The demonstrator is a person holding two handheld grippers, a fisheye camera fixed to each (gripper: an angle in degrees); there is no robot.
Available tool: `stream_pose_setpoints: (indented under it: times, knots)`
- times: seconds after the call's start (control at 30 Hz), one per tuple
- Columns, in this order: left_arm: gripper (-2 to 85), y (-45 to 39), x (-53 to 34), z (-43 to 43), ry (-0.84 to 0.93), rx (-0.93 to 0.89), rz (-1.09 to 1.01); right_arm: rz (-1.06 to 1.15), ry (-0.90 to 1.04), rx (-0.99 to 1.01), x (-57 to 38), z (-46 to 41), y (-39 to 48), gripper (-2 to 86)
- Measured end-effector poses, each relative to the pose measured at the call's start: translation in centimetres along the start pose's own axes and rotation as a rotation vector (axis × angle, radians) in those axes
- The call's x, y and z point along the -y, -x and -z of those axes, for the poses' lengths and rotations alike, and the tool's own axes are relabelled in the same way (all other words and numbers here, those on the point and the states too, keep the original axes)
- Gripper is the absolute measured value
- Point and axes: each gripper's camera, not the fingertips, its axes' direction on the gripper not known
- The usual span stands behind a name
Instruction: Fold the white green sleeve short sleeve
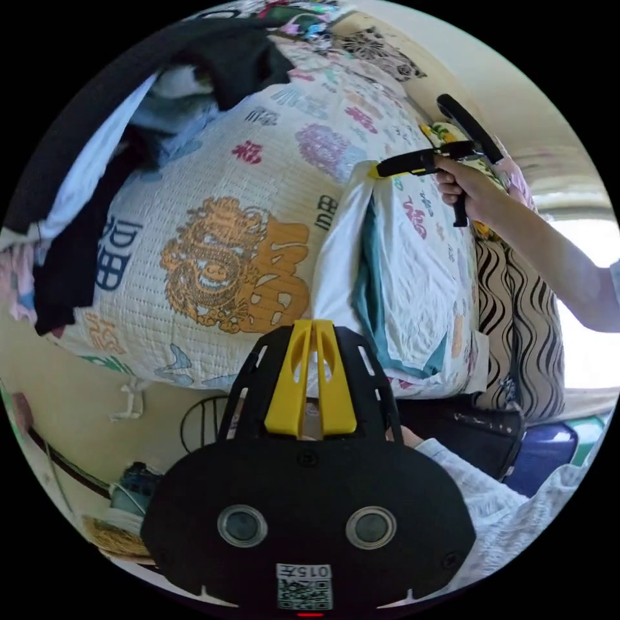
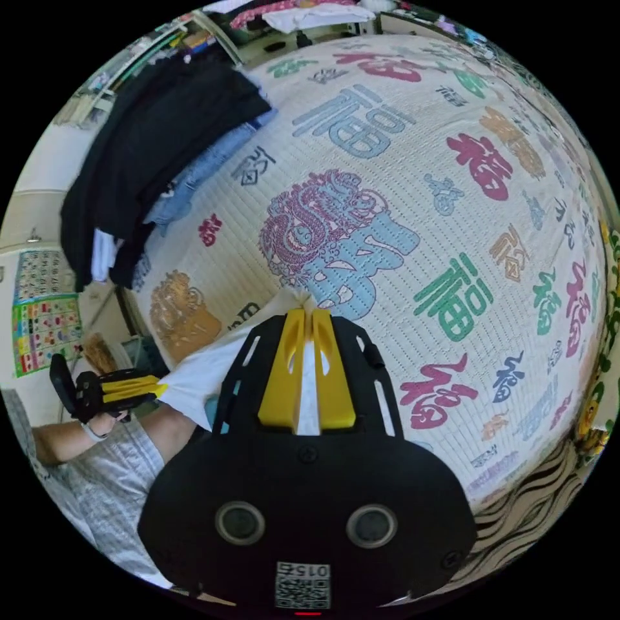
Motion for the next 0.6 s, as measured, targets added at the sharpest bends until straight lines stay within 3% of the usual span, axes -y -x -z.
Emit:
stream_pose_setpoints:
  times: [0.13, 0.27, 0.43, 0.6]
  knots:
    - [-0.1, -6.8, -1.9, 1.7, -0.079, 0.032, -0.214, -0.072, -0.204, 0.310, -5.4, 5.0, -5.2, 0.2]
    - [-0.1, -14.2, -4.0, 1.4, -0.113, -0.009, -0.434, -0.099, -0.332, 0.468, -13.0, 8.4, -10.5, 0.4]
    - [0.0, -24.3, -6.2, -3.6, -0.053, -0.122, -0.693, -0.163, -0.380, 0.481, -21.9, 9.7, -16.1, 0.5]
    - [0.1, -31.1, -6.8, -10.7, 0.054, -0.164, -0.801, -0.238, -0.338, 0.463, -27.8, 7.9, -21.9, 1.2]
